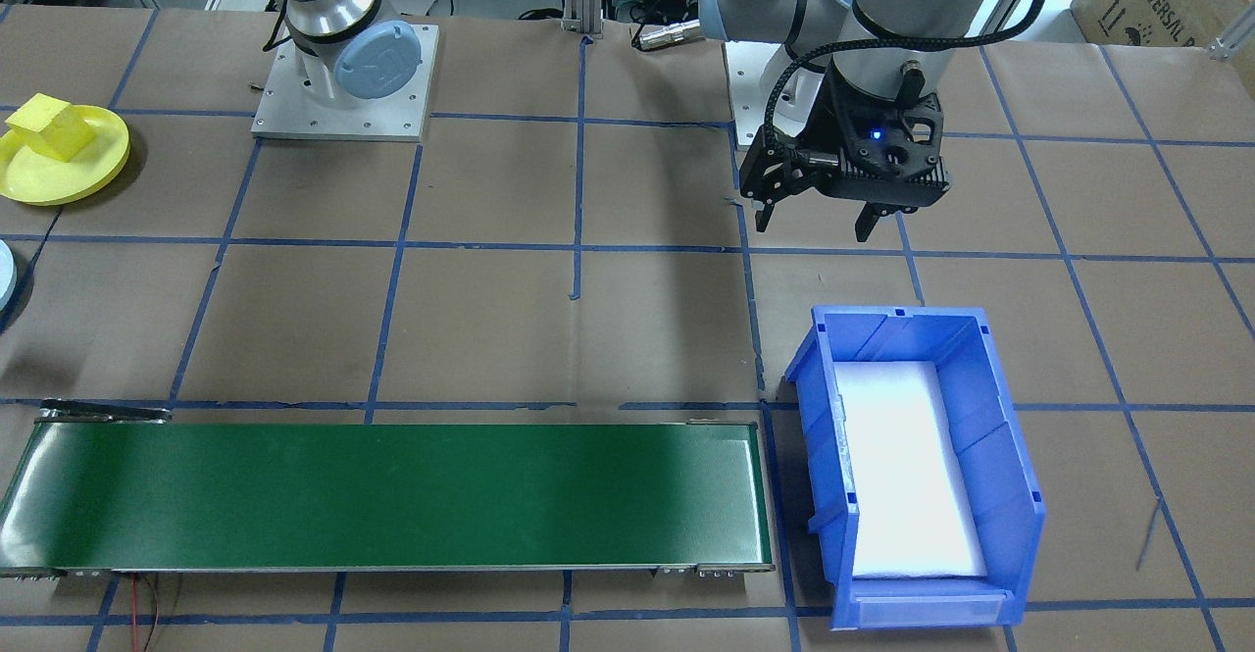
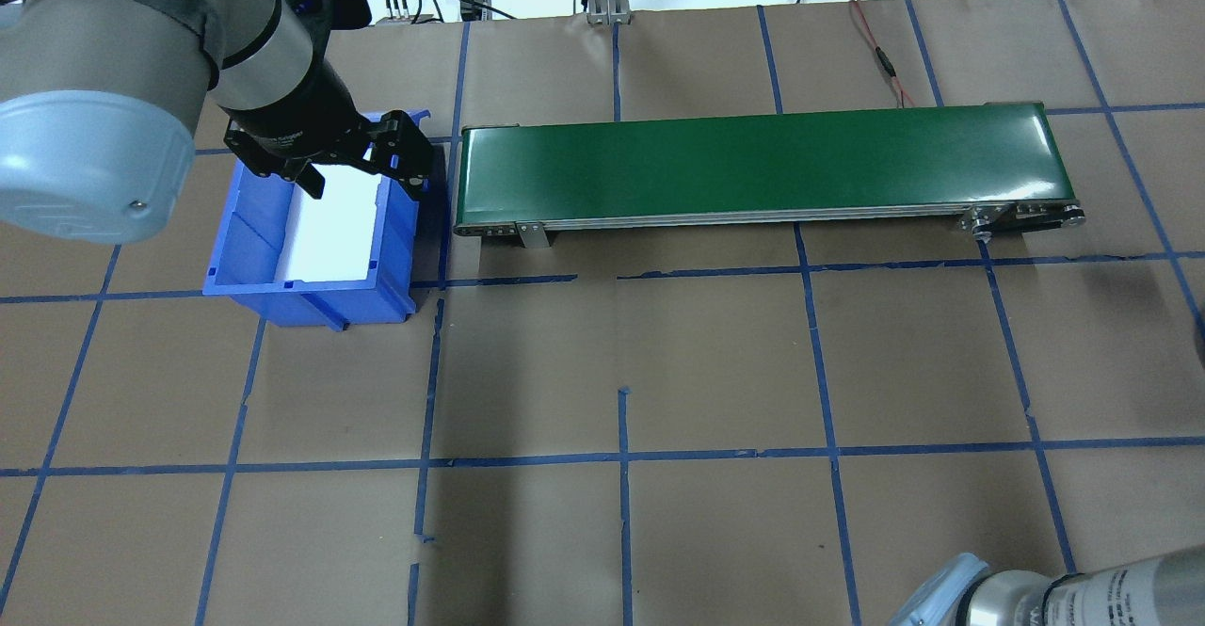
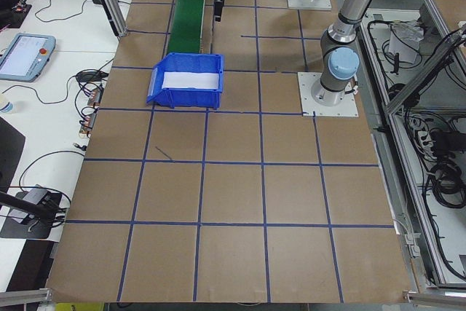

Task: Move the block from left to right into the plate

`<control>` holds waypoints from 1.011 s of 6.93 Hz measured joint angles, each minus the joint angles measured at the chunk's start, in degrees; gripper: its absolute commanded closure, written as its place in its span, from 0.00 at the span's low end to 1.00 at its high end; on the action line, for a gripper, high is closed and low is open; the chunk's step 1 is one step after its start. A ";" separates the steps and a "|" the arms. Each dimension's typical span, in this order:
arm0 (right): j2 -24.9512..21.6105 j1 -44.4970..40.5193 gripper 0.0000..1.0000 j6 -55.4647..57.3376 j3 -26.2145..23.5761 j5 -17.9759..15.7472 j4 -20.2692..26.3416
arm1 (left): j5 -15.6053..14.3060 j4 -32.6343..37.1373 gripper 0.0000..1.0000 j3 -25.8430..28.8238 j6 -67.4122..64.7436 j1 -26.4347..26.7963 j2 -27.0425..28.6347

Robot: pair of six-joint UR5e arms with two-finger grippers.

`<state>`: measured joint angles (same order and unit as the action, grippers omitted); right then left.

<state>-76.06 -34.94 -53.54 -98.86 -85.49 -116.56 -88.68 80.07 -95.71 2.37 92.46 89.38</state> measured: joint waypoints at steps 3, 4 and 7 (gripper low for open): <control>0.72 5.49 0.00 -5.86 -4.54 -0.45 -0.81 | 0.06 0.00 0.00 0.00 -0.02 0.03 0.00; 0.77 5.97 0.00 -5.78 -5.09 -0.70 -0.99 | 0.08 0.00 0.00 0.00 0.00 0.01 0.00; -0.75 4.80 0.00 -0.81 -5.03 -2.01 0.40 | 0.09 0.06 0.00 0.00 0.00 0.00 0.00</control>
<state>-76.81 -30.15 -54.35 -103.89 -87.50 -116.16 -88.60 80.12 -95.71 2.37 92.46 89.38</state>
